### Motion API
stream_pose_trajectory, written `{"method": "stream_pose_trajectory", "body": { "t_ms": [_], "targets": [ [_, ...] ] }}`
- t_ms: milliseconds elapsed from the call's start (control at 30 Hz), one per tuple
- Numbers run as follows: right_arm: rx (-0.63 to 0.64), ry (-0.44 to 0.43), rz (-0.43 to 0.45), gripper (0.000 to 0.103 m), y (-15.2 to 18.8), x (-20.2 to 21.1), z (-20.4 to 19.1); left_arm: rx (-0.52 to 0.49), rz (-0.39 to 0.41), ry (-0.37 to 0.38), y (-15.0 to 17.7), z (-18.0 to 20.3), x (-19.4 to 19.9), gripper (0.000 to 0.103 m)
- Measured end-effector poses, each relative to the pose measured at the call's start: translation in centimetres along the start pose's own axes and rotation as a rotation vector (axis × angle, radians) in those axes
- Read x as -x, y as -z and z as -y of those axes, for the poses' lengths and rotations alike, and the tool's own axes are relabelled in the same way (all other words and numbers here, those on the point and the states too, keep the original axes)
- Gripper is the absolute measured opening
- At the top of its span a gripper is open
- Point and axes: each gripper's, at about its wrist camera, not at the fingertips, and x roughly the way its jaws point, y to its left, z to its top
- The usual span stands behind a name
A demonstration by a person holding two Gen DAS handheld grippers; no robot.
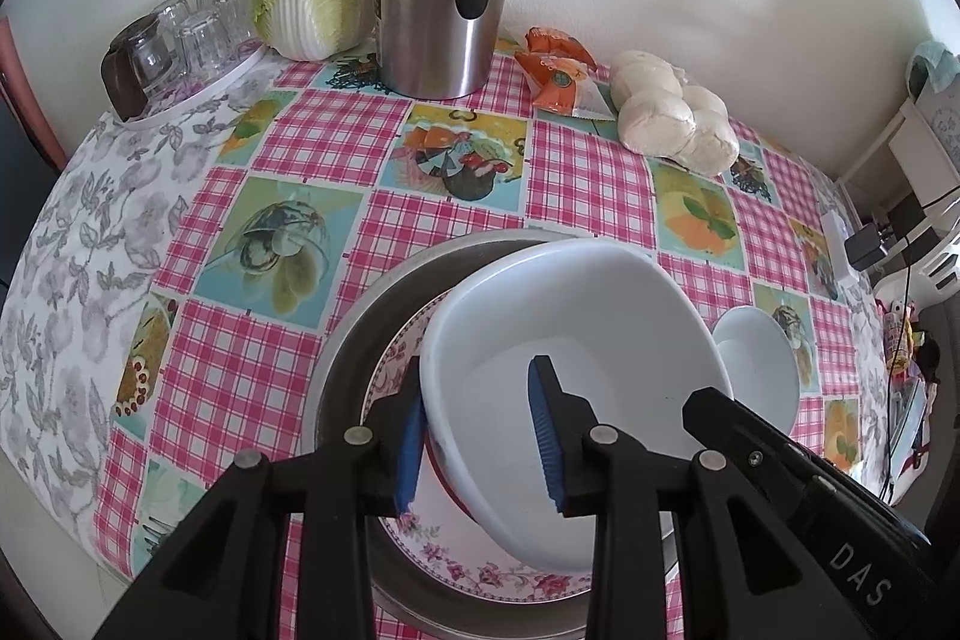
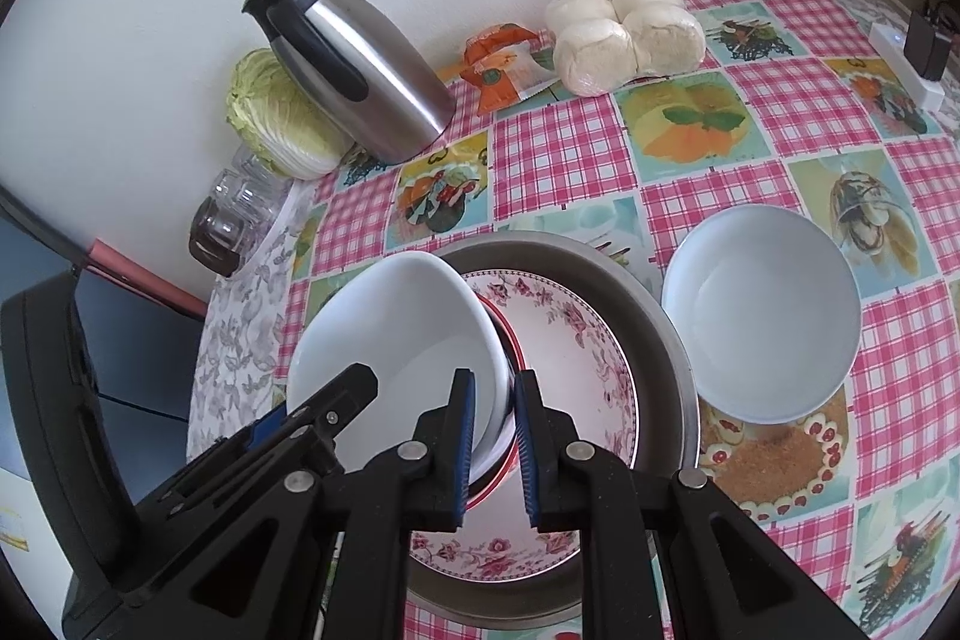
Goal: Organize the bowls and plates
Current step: 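Lift the square bowl with both tools and carry it over the basin, then lower the square bowl into the red-rimmed bowl and open both tools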
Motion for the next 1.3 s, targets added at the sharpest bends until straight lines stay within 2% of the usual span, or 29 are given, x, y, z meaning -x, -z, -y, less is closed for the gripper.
{"method": "stream_pose_trajectory", "body": {
  "t_ms": [300, 533, 700, 767, 900, 967, 1067, 1133, 1300],
  "targets": [
    [-0.005, -0.009, 0.001, 0.016, 0.0, 0.2, 0.0, 0.019, 0.006, 0.027, -0.1, -0.4, 0.4, 0.035],
    [-0.002, -0.014, 0.007, 0.016, 0.0, 0.6, 0.0, 0.018, 0.04, 0.013, 0.0, -0.3, 1.5, 0.036],
    [0.011, -0.005, 0.031, 0.016, -0.2, 1.6, -0.1, 0.027, 0.071, -0.001, 0.0, -0.7, 2.3, 0.041],
    [0.009, 0.003, 0.041, 0.029, -0.2, 2.0, 0.0, 0.035, 0.082, -0.004, 0.0, -0.9, 2.6, 0.042],
    [0.008, 0.029, 0.059, 0.035, -0.4, 2.4, 0.2, 0.05, 0.105, -0.015, 0.0, -1.4, 3.1, 0.056],
    [0.005, 0.033, 0.061, 0.048, -0.5, 2.5, 0.4, 0.06, 0.105, -0.021, -0.1, -1.6, 3.0, 0.06],
    [0.006, 0.046, 0.065, 0.058, -0.5, 2.5, 0.5, 0.065, 0.105, -0.055, -0.1, -1.9, 2.9, 0.066],
    [0.007, 0.054, 0.067, 0.064, -0.6, 2.4, 0.6, 0.077, 0.105, -0.074, -0.2, -2.2, 2.8, 0.067],
    [0.017, 0.085, 0.072, 0.074, -0.6, 2.3, 0.8, 0.111, 0.112, -0.102, -0.2, -3.2, 2.7, 0.081]
  ]
}}
